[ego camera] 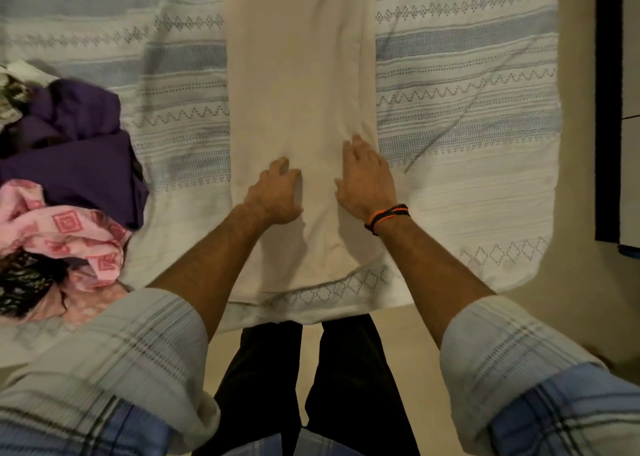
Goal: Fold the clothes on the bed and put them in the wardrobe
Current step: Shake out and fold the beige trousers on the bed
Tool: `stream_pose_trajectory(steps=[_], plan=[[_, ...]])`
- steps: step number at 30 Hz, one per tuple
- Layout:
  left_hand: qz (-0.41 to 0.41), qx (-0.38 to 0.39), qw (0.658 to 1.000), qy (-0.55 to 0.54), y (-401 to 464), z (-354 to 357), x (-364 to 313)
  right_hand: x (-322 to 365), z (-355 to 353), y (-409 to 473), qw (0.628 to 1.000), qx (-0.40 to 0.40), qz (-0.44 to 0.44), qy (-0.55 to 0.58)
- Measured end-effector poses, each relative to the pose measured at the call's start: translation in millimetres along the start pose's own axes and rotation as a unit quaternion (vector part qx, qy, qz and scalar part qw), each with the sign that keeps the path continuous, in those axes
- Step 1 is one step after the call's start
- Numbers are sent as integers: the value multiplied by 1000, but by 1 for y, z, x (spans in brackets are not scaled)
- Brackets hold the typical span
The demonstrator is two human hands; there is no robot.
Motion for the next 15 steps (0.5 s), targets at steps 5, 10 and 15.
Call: stream_pose_trajectory(steps=[5, 10, 15], plan=[[-4, 9, 1000, -15, -1, -21, 18, 9, -6, 5, 986, 88, 120, 71], [-42, -34, 995, -85, -4, -35, 38, 8, -18, 6, 978, 28, 146, 149], [-104, -71, 984, -128, -10, -30, 56, -6, -11, 0, 977, 33, 148, 150]])
Point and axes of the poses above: each hand's wrist, its own y-axis towards the middle knuckle, its own z-axis out of the palm, x = y × z, the point moved 3 cm from there along y, towards the middle knuckle, and after that the axes turned 4 degrees about -z, right-handed, at the moved point
